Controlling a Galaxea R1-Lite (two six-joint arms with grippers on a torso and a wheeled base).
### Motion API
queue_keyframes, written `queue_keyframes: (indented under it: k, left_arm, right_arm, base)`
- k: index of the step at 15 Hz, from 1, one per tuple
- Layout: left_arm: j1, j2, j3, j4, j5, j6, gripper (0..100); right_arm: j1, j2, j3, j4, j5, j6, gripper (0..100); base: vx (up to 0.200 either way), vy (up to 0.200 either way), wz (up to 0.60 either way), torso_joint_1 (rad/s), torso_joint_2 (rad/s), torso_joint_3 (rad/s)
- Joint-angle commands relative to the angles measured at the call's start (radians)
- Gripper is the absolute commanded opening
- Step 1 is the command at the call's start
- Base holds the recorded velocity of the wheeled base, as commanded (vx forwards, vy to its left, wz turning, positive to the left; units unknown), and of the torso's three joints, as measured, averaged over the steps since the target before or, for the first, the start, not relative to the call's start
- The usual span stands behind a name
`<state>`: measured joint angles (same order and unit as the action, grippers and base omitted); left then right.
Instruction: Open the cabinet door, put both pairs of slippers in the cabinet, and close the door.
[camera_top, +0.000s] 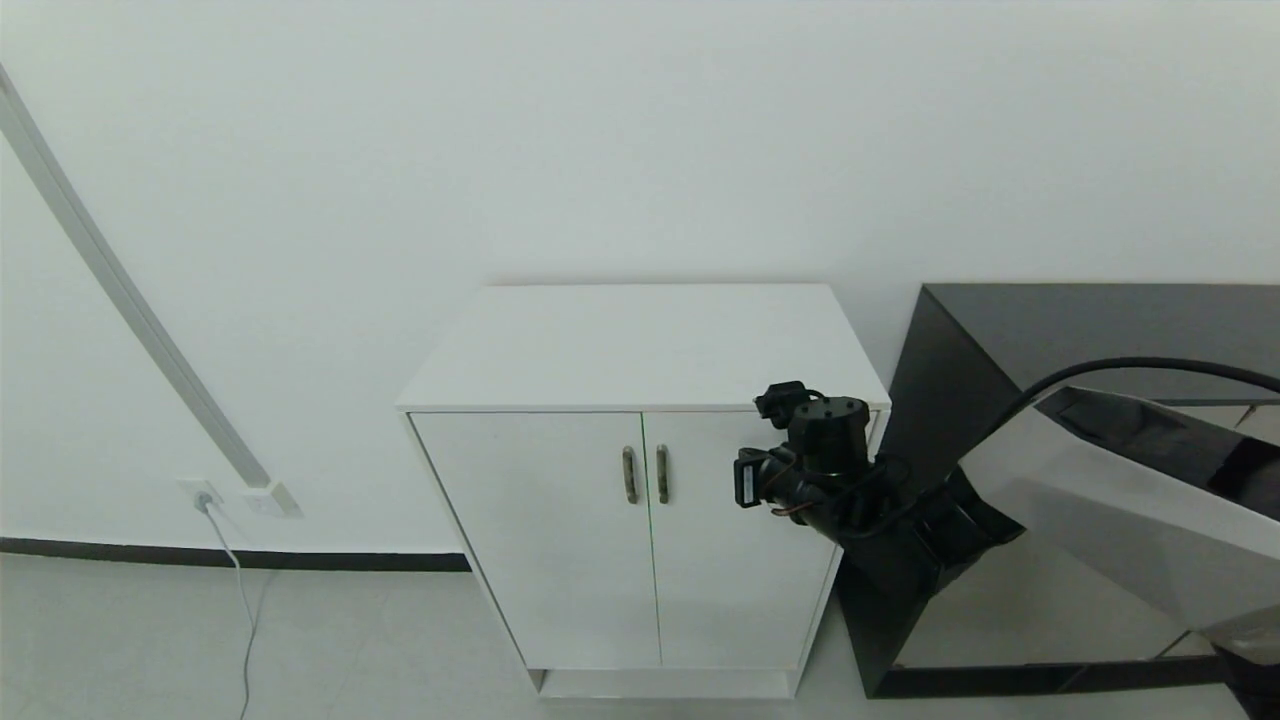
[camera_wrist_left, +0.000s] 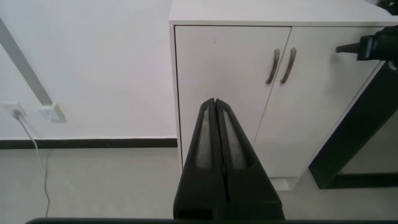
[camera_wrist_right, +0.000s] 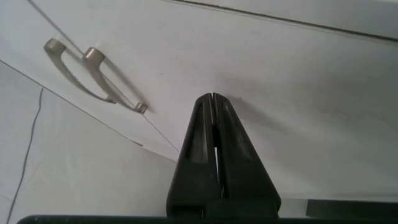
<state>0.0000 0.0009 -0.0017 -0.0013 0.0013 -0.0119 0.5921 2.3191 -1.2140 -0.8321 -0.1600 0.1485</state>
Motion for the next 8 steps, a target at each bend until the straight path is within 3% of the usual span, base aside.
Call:
queue_keyframes:
  k: [1, 8]
  left_arm:
    - [0.0, 0.001, 0.0, 0.0, 0.0, 0.0, 0]
    - [0.0, 0.001, 0.0, 0.0, -0.003, 0.007, 0]
  right_arm:
    - [0.003, -0.135, 0.107, -0.002, -0.001, 0.005, 0]
    - [-0.003, -0.495, 0.525, -0.024, -0.026, -0.003, 0]
  base:
    - [0.0, 0.0, 0.0, 0.0, 0.0, 0.0]
    - [0.0, 0.0, 0.0, 0.0, 0.0, 0.0]
